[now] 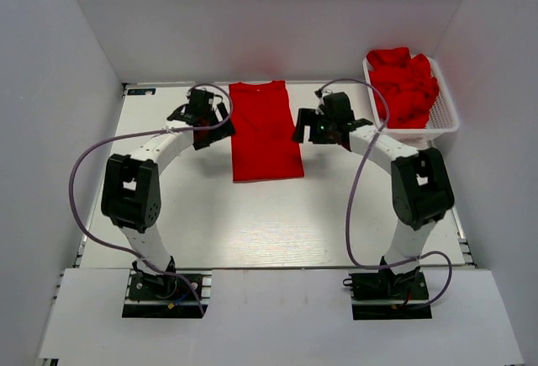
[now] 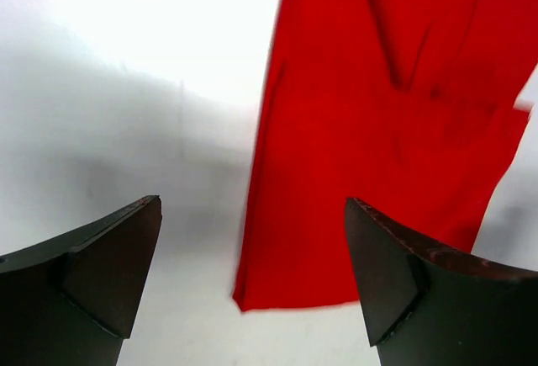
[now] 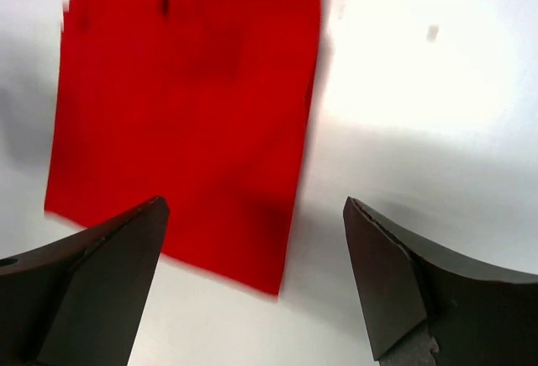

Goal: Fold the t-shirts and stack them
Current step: Fold the folded rectangular tshirt in 1/3 of the way, then grab one side of the 2/3 rectangular tshirt with both arms

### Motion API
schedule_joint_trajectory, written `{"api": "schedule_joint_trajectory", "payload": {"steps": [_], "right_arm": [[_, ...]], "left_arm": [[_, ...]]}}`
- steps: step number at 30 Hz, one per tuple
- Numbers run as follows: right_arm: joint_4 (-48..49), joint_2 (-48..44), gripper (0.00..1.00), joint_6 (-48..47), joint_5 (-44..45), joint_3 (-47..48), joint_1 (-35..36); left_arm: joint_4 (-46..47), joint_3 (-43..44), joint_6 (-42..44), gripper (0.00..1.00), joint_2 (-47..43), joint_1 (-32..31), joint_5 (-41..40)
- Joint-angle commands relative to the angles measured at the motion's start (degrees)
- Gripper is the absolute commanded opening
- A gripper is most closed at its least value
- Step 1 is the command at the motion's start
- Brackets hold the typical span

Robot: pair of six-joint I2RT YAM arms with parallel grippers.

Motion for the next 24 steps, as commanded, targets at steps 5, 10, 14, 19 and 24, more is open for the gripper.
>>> {"api": "schedule_joint_trajectory", "payload": {"steps": [5, 10, 14, 19, 24], "right_arm": [[4.1, -10.4, 0.90, -1.1, -7.6, -15.5, 0.4], [5.0, -9.7, 0.90, -1.1, -9.4, -19.3, 0.4], [6.4, -7.9, 0.90, -0.5, -11.4, -19.9, 0.4], [6.9, -5.3, 0.90, 0.1, -12.8, -19.8, 0.5], [9.4, -4.0, 0.90, 1.2, -14.1, -20.3, 0.6]], "left_arm": [[5.7, -15.0, 2.4, 1.00, -6.9, -3.4, 14.2], [6.3, -20.5, 2.4, 1.00, -8.5, -4.6, 13.7], [7.6, -22.4, 3.0, 1.00, -8.5, -5.8, 14.3], [7.6, -22.4, 3.0, 1.00, -6.4, -6.4, 13.7], [7.6, -23.6, 3.5, 0.74, -5.1, -6.9, 14.5]]}}
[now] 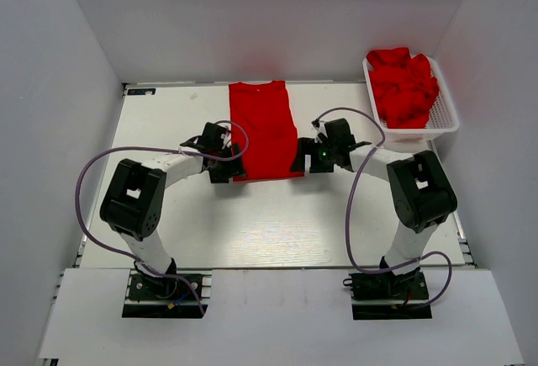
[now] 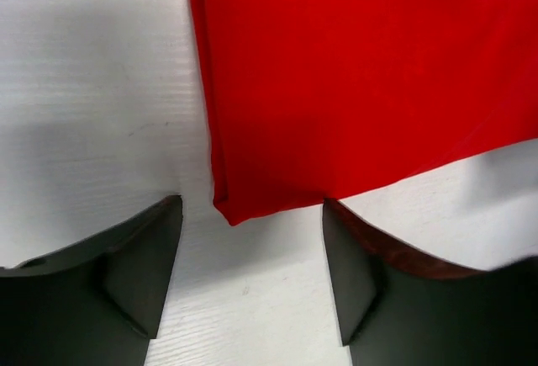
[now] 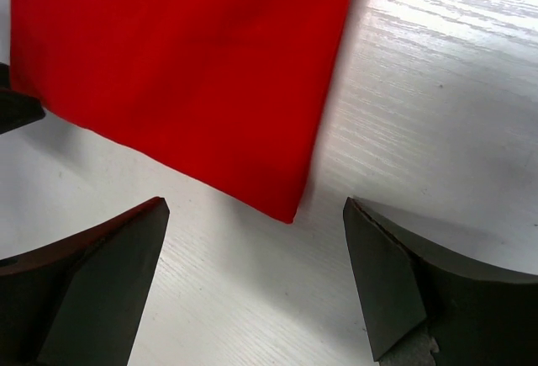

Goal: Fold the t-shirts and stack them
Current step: Grab one side of the 2/3 rectangular tshirt with both arms, then fold the long partially folded tshirt into a neat square

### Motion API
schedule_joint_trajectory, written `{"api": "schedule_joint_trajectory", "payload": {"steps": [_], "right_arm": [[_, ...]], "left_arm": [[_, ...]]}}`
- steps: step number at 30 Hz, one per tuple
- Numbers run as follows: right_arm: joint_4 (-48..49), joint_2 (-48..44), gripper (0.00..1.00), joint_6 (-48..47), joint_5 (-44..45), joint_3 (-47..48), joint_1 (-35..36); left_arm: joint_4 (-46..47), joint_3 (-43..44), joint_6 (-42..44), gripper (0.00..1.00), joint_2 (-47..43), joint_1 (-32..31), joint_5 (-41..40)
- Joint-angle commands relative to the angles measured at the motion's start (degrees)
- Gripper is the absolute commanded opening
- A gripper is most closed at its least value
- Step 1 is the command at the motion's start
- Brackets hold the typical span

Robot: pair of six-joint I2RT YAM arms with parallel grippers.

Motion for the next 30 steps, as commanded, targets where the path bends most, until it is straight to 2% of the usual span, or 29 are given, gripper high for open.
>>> {"api": "schedule_joint_trajectory", "payload": {"steps": [1, 3, 4, 5, 6, 8, 9, 10, 13, 14, 17, 22, 30], "right_arm": [[3.1, 0.8, 0.90, 1.2, -2.2, -0.8, 0.2], [4.6, 1.6, 0.87, 1.9, -2.2, -1.8, 0.3], [4.6, 1.8, 0.82, 2.1, -2.8, -1.5, 0.3], [4.5, 2.5, 0.78, 2.2, -3.3, -1.4, 0.4], [4.5, 2.6, 0.68, 2.3, -4.0, -1.3, 0.3], [5.1, 2.8, 0.58, 3.0, -4.0, -1.3, 0.4], [5.3, 2.8, 0.50, 3.3, -4.1, -1.8, 0.6], [5.3, 2.6, 0.33, 3.4, -4.2, -1.9, 0.6], [5.8, 1.9, 0.04, 3.6, -4.4, -2.6, 0.7], [5.9, 1.6, 0.00, 3.6, -4.3, -3.0, 0.7], [5.9, -0.3, 0.00, 3.3, -4.0, -4.0, 0.7], [3.1, -7.4, 0.00, 2.1, -3.7, -7.5, 1.0], [-12.5, -24.1, 0.00, 1.1, -4.1, -15.1, 2.0]], "left_arm": [[1.1, -1.8, 0.9, 0.70, 0.3, -0.5, 1.1], [1.6, -1.8, 0.9, 0.61, 1.4, -1.0, 2.2], [1.6, -1.8, 1.4, 0.52, 1.4, -1.0, 3.0], [1.6, -1.8, 1.4, 0.48, 2.0, -1.0, 3.0], [1.6, -1.8, 1.4, 0.44, 2.1, -1.0, 3.0], [1.6, -1.8, 1.4, 0.35, 2.6, -1.0, 3.0], [1.6, -1.8, 1.4, 0.32, 2.6, -1.0, 3.0], [1.6, -1.8, 1.4, 0.27, 2.6, -1.0, 3.0], [2.1, -2.3, 1.4, 0.02, 2.6, -1.5, 3.6], [2.7, -2.3, 1.4, 0.00, 2.6, -1.5, 3.6], [4.1, -2.8, 1.4, 0.00, 0.7, -1.5, 4.8], [4.4, -6.5, 1.4, 0.00, -7.6, -2.7, 6.1], [-10.7, -10.6, 2.7, 0.00, -20.1, -5.8, 12.7]]}}
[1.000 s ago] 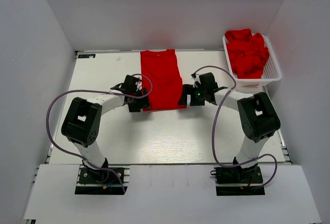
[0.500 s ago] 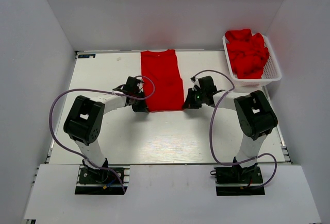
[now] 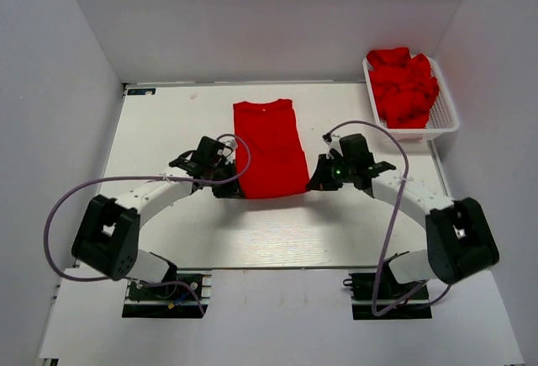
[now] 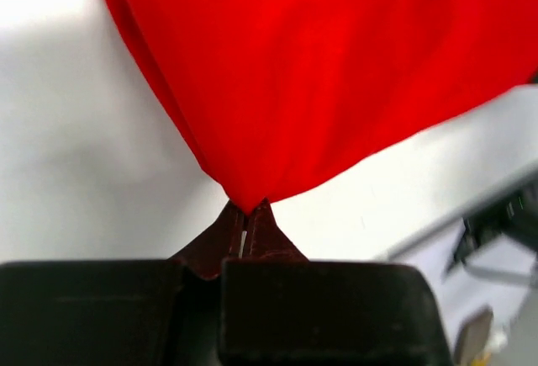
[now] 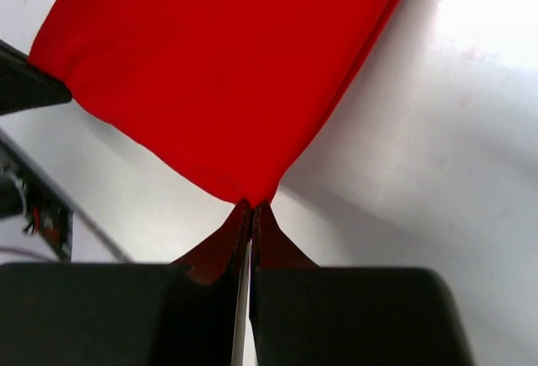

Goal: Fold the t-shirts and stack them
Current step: Fold the long partially folded tshirt into a neat square

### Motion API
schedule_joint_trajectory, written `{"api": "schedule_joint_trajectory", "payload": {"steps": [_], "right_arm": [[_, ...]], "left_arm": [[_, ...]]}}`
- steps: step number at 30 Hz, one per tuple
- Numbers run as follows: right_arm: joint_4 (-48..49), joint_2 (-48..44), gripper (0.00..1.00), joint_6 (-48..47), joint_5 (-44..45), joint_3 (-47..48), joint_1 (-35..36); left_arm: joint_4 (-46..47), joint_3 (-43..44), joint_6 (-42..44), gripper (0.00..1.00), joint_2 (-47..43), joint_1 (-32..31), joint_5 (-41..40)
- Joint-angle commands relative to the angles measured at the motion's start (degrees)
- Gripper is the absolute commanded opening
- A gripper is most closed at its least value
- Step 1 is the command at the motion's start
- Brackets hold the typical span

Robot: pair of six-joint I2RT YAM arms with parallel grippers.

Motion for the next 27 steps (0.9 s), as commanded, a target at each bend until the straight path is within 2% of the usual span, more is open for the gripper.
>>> {"api": "schedule_joint_trajectory", "payload": {"steps": [1, 4, 8, 11, 16, 19, 22, 27], "right_arm": [[-11.6, -8.0, 0.00, -1.3, -1.0, -2.2, 0.8], [-19.4, -14.0, 0.00, -1.9, -0.3, -2.4, 1.5], [-21.0, -19.4, 0.00, -3.2, 1.6, 0.6, 1.9], [-19.2, -18.6, 0.00, -3.2, 2.9, 3.8, 1.6], [-16.0, -13.1, 0.00, -2.3, 4.5, 10.5, 1.5], [-15.5, -9.2, 0.00, -0.5, 9.5, 14.5, 1.1], [-13.9, -5.5, 0.00, -0.3, 10.7, 18.3, 0.7], [-14.1, 1.3, 0.00, -0.4, 13.2, 23.4, -0.8]], "left_arm": [[-9.7, -1.6, 1.2, 0.00, -6.5, -1.2, 5.1], [-15.9, 0.7, 1.2, 0.00, -11.8, -2.4, 6.9], [-15.9, 2.7, 0.6, 0.00, -18.7, -3.0, 3.3], [-15.9, 6.2, 0.6, 0.00, -19.4, -3.0, -0.3], [-14.1, 13.0, -0.5, 0.00, -14.6, -2.0, -5.8], [-15.5, 17.9, -2.2, 0.00, -10.0, -1.5, -17.1], [-15.5, 22.9, -2.2, 0.00, -4.6, -1.4, -23.5], [-16.0, 32.0, -2.7, 0.00, 3.3, 0.2, -27.2]]}}
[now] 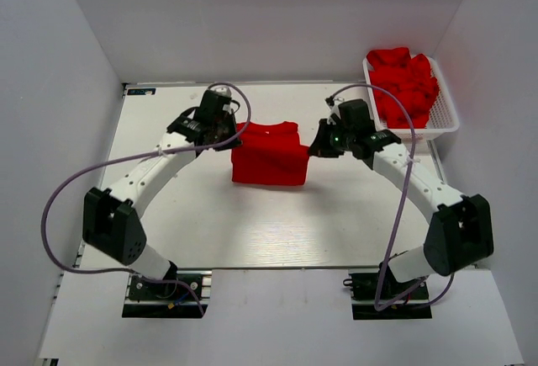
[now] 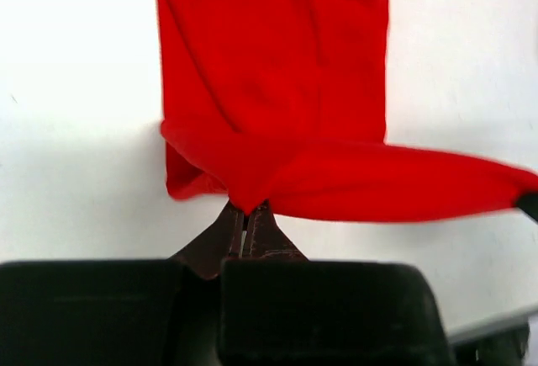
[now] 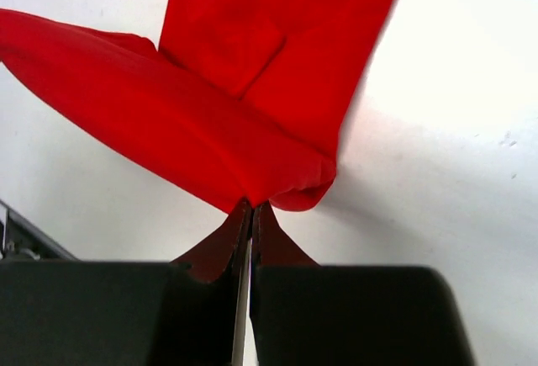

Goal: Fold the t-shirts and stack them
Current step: Fold the long partially folded tshirt into a neat square

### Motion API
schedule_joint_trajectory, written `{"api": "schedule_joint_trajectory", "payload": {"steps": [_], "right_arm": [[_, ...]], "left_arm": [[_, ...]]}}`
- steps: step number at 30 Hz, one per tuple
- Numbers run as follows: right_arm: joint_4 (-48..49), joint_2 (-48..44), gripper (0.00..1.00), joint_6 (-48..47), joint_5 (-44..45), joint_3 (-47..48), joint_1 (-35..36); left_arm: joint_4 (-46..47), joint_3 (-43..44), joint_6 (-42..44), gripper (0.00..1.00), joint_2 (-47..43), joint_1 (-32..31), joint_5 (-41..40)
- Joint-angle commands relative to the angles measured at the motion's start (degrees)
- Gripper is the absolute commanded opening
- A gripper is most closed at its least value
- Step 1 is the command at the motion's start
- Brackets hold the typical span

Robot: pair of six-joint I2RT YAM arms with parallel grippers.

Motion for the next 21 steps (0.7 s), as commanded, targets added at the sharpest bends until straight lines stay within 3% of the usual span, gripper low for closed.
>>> {"api": "schedule_joint_trajectory", "payload": {"steps": [1, 12, 21], "right_arm": [[1.6, 3.2, 0.00, -0.2, 3.6, 6.4, -1.5], [-1.7, 19.6, 0.00, -1.4, -1.5, 21.7, -5.7], [2.1, 32.0, 0.00, -2.8, -6.3, 31.1, -7.9]], "left_arm": [[-0.6, 5.3, -0.7, 0.00, 2.3, 1.5, -8.3], [1.8, 14.6, 1.1, 0.00, 14.7, 6.9, -4.2], [3.3, 19.5, 1.1, 0.00, 23.5, 10.2, -2.2]]}}
